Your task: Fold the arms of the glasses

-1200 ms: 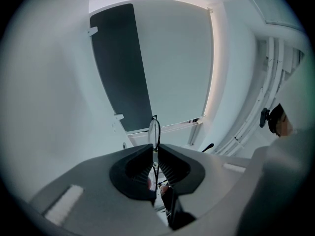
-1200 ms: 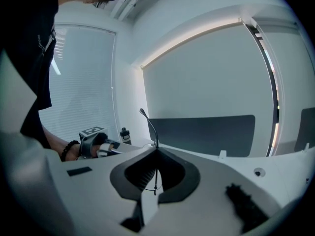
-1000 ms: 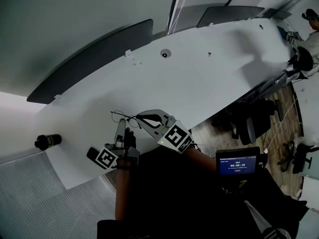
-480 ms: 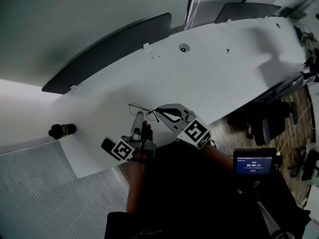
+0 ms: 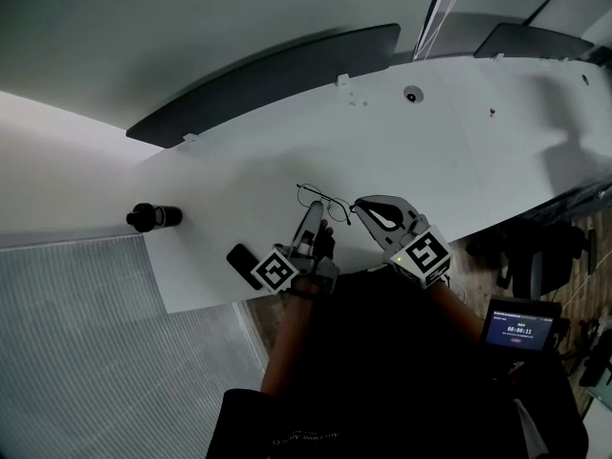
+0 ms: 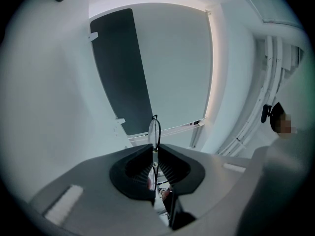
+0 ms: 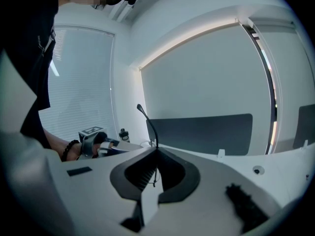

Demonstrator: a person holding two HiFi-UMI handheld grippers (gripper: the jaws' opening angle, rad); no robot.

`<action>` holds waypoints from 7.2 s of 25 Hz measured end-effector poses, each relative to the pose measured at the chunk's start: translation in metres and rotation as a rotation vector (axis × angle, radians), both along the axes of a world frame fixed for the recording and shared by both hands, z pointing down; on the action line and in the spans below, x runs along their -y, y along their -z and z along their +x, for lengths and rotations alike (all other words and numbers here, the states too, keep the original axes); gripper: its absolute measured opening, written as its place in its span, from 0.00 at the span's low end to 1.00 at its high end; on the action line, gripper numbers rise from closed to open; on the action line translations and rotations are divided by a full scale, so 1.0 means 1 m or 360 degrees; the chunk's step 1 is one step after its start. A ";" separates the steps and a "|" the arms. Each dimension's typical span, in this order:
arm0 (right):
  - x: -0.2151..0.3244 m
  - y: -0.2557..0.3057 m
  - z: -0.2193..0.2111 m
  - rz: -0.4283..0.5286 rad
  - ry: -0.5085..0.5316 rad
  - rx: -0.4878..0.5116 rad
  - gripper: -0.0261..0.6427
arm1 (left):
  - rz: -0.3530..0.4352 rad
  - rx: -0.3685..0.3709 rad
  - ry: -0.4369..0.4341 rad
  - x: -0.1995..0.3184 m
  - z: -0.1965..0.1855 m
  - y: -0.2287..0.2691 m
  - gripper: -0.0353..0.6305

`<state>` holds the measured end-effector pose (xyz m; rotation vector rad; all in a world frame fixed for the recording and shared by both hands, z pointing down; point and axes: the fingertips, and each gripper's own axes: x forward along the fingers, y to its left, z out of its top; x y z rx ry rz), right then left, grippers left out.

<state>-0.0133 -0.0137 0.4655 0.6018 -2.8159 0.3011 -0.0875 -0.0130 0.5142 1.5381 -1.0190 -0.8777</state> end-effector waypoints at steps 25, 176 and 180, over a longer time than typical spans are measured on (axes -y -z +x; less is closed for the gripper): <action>-0.015 0.006 0.009 0.0097 0.0088 0.0114 0.06 | 0.0028 -0.0054 0.0035 -0.001 -0.010 -0.001 0.11; -0.038 -0.091 0.020 -0.1216 0.0388 0.0098 0.06 | 0.0506 0.2730 -0.0991 -0.036 0.040 -0.104 0.15; -0.026 -0.103 0.031 -0.1235 0.0320 0.0014 0.06 | 0.0486 0.2592 -0.1094 -0.043 0.054 -0.120 0.20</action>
